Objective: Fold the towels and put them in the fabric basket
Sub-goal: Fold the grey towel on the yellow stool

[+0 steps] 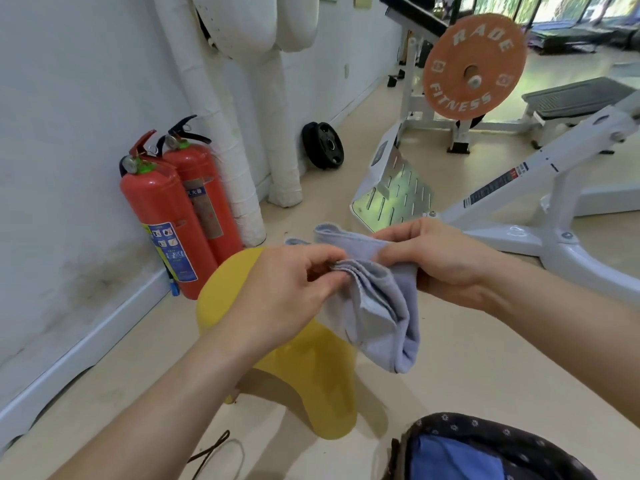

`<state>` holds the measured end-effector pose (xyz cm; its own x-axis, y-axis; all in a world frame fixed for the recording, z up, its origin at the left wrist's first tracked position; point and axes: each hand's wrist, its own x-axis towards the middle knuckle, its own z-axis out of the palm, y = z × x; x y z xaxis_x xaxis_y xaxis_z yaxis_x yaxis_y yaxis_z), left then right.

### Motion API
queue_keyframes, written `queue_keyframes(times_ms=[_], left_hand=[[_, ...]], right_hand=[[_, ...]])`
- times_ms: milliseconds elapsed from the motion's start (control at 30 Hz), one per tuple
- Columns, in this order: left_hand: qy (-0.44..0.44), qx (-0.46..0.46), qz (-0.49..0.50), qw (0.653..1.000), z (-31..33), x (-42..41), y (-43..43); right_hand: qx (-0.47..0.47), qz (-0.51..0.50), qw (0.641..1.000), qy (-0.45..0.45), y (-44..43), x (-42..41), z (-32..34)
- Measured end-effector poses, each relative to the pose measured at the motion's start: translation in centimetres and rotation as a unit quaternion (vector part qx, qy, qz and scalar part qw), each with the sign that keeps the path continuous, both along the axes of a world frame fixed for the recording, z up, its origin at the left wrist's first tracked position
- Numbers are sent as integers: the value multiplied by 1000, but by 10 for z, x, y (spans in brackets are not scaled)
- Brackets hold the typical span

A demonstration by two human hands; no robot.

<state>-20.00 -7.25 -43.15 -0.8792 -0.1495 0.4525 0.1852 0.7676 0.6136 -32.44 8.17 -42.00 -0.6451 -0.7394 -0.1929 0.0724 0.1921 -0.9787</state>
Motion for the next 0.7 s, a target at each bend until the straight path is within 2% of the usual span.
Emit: queue_keyframes(times_ms=[67, 233, 333, 433, 500, 567, 633, 700], left_hand=[[10, -99, -12, 995, 2, -3, 4], [31, -242, 0, 970, 2, -10, 12], [8, -273, -52, 961, 6, -12, 15], [-55, -243, -121, 961, 11, -16, 24], [-98, -179, -147, 968, 13, -19, 31], [-108, -105, -139, 979, 17, -25, 36], [-101, -58, -116, 986, 23, -35, 42], [-93, -18, -97, 991, 24, -50, 49]], right_hand=[[2, 15, 999, 46, 9, 3, 3], [2, 59, 993, 102, 26, 11, 8], [1, 73, 991, 109, 37, 10, 9], [6, 79, 993, 88, 46, 5, 9], [-15, 71, 996, 55, 51, 2, 5], [-61, 49, 997, -18, 62, 0, -1], [-116, 61, 982, -135, 78, 4, -9], [-127, 109, 971, -168, 95, 11, -20]])
